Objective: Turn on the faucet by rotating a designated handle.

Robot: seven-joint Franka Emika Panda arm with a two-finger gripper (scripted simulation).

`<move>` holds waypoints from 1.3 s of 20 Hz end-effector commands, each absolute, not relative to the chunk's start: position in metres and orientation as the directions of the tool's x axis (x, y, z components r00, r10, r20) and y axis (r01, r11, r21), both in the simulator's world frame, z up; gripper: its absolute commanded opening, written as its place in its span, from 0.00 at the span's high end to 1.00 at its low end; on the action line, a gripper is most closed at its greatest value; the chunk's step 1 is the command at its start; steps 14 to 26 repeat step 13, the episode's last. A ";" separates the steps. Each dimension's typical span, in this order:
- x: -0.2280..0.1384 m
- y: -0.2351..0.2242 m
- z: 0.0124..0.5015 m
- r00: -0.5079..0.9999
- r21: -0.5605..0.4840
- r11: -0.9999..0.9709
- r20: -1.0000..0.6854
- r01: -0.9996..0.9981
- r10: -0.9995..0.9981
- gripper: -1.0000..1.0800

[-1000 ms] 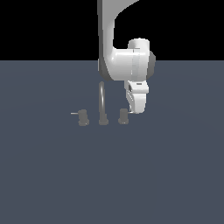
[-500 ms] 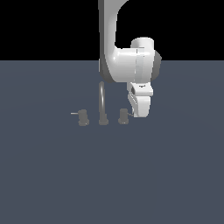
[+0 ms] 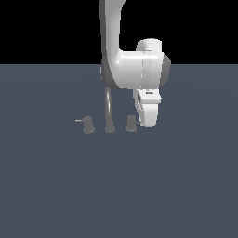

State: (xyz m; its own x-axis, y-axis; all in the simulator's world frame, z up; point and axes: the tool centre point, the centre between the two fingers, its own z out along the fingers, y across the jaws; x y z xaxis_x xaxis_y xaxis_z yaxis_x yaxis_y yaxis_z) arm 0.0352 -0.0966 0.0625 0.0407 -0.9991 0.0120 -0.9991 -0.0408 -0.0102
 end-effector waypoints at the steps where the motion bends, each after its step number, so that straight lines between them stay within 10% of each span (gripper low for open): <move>1: 0.028 -0.070 0.063 0.066 -0.002 -0.066 0.001 -0.998 -0.998 1.00; 26: 0.032 -0.026 0.063 0.068 0.000 -0.068 0.000 -0.998 -0.998 1.00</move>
